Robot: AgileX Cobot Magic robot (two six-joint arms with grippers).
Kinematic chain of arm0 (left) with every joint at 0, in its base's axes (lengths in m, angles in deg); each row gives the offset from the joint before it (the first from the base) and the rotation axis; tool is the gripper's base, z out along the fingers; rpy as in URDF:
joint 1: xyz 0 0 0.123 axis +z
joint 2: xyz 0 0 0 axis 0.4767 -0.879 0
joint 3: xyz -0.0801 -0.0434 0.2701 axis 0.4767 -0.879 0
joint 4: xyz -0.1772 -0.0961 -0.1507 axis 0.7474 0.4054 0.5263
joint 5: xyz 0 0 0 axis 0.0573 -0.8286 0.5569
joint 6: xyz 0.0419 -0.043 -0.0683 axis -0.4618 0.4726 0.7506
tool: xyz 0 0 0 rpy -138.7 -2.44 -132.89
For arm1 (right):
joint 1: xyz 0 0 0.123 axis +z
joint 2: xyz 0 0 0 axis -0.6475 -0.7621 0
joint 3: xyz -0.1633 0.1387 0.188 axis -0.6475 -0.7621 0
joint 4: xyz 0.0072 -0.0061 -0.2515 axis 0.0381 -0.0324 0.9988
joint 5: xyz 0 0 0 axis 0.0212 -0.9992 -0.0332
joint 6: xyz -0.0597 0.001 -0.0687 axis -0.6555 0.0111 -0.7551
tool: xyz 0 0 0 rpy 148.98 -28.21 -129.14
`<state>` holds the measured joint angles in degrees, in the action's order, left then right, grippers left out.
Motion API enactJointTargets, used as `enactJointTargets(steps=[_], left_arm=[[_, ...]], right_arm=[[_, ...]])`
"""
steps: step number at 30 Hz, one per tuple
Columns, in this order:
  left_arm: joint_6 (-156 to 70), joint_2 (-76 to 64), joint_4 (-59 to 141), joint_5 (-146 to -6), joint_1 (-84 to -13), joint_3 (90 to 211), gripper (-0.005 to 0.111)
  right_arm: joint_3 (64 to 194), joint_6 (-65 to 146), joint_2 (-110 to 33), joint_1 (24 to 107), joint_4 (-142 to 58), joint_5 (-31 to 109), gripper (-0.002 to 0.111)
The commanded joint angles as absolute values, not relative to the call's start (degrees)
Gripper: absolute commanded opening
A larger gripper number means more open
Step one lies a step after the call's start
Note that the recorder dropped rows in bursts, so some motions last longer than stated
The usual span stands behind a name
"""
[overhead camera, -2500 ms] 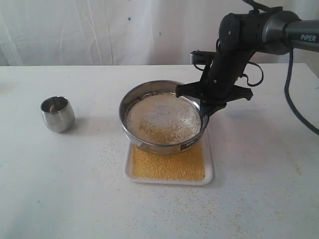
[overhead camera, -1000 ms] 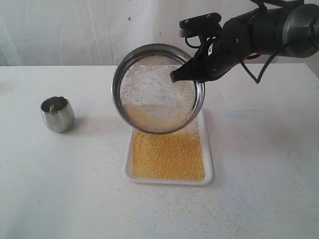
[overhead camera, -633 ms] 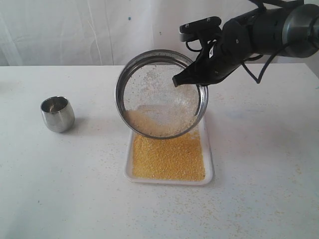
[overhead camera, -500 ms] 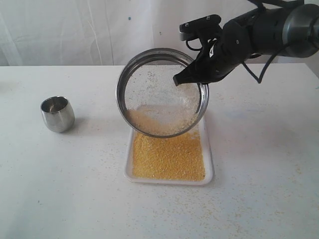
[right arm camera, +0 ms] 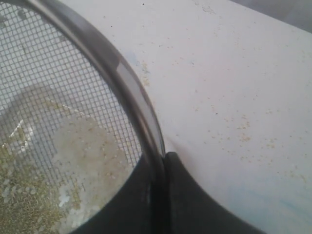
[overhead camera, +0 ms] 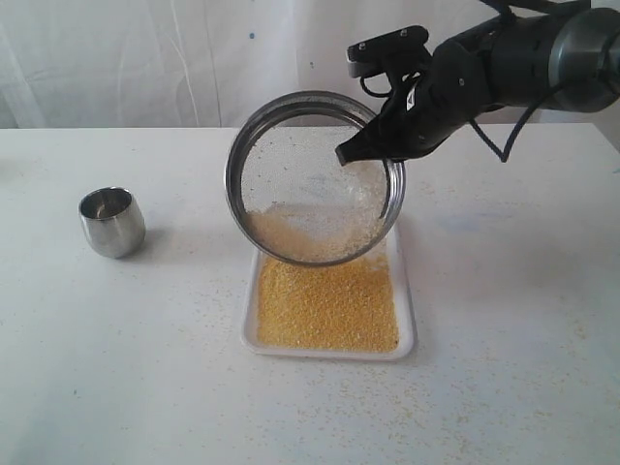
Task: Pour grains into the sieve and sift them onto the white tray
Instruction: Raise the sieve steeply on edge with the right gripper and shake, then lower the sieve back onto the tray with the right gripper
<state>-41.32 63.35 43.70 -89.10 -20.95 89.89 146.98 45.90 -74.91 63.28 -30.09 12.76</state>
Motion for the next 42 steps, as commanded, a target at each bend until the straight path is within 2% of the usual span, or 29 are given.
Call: enactJointTargets(steps=[1, 5, 7, 9, 13, 15, 20, 26, 30, 32, 35, 40, 42], left_arm=[[-41.2, 63.6, 44.3, -89.3, -21.1, 89.7, 0.0], [-41.2, 63.6, 44.3, -89.3, -21.1, 89.7, 0.0], [-41.2, 63.6, 44.3, -89.3, -21.1, 89.7, 0.0], [-41.2, 63.6, 44.3, -89.3, -21.1, 89.7, 0.0], [-41.2, 63.6, 44.3, -89.3, -21.1, 89.7, 0.0], [-41.2, 63.6, 44.3, -89.3, -21.1, 89.7, 0.0], [-41.2, 63.6, 44.3, -89.3, -21.1, 89.7, 0.0], [-41.2, 63.6, 44.3, -89.3, -21.1, 89.7, 0.0], [-41.2, 63.6, 44.3, -89.3, -21.1, 89.7, 0.0], [-41.2, 63.6, 44.3, -89.3, -21.1, 89.7, 0.0], [-41.2, 63.6, 44.3, -89.3, -21.1, 89.7, 0.0], [-41.2, 63.6, 44.3, -89.3, -21.1, 89.7, 0.0], [-41.2, 63.6, 44.3, -89.3, -21.1, 89.7, 0.0]], right_arm=[[146.9, 47.2, -74.0, 63.2, -30.8, 10.3, 0.0], [148.0, 52.9, -74.0, 62.0, -31.5, -1.7, 0.0], [152.2, 52.9, -75.5, 58.3, -34.2, -7.1, 0.0], [158.3, 47.1, -78.3, 52.5, -46.3, -15.9, 0.0], [159.2, 36.0, -79.1, 50.0, -60.8, -30.4, 0.0], [158.8, 36.2, -79.0, 50.6, -59.2, -29.3, 0.0], [160.0, 38.6, -81.5, 50.6, -59.7, -16.6, 0.0], [156.8, 35.6, -85.3, 52.7, -62.7, -27.6, 0.0], [157.6, 40.4, -86.6, 52.5, -59.3, -11.0, 0.0], [159.0, 42.8, -87.0, 51.8, -61.2, -14.1, 0.0], [158.6, 41.0, -86.9, 52.5, -61.9, -27.4, 0.0], [160.6, 40.0, -87.9, 53.0, -59.4, -16.1, 0.0], [161.7, 43.7, -88.2, 52.6, -60.3, -21.5, 0.0]])
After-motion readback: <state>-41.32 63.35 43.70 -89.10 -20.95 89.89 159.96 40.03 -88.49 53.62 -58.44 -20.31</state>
